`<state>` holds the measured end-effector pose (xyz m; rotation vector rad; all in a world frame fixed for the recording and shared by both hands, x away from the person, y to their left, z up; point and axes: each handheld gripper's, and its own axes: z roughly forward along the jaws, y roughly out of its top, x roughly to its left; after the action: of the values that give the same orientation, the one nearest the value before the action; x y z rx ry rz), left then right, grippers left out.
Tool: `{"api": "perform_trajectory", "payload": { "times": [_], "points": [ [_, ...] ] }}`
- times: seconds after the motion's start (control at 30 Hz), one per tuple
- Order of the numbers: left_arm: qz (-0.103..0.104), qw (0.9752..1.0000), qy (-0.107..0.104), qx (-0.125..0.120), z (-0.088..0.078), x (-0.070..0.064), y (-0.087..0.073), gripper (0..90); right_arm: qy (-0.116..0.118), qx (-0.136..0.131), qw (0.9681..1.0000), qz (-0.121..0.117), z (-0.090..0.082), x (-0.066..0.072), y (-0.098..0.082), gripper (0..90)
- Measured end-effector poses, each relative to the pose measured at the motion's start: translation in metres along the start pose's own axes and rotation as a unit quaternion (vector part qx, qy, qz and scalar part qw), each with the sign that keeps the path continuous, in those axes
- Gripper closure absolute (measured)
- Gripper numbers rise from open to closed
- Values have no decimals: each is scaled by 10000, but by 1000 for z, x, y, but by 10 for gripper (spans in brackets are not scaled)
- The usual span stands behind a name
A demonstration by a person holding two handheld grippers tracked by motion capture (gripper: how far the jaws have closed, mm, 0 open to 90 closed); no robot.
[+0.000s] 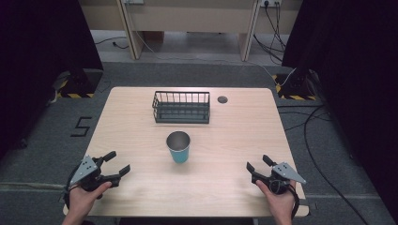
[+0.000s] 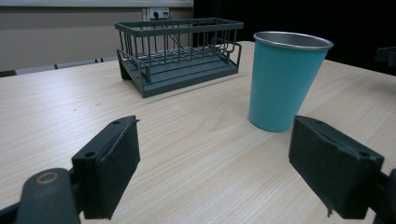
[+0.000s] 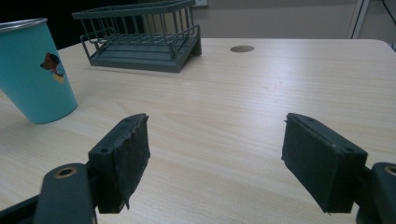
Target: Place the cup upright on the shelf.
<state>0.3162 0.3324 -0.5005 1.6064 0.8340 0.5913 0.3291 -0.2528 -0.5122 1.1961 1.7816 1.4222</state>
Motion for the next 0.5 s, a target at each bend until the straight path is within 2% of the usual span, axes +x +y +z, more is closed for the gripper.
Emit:
{"api": "perform_trajectory", "payload": {
  "times": [0.13, 0.37, 0.47, 0.5],
  "points": [
    [-3, 10000, -21, 8, 2, 0, 0, 159, -6, -5, 10000, -12, 0, 0, 0, 240],
    [21, 9997, -238, 52, 10, -5, 4, 157, -8, 19, 10000, -17, 1, 0, 1, 239],
    [-38, 9993, -360, 66, 16, -6, 8, 155, -26, 11, 10000, -47, 2, -1, 1, 239],
    [-124, 9991, -394, 96, 20, -6, 10, 151, -26, 15, 10000, -52, 2, -1, 1, 240]
  ]
}}
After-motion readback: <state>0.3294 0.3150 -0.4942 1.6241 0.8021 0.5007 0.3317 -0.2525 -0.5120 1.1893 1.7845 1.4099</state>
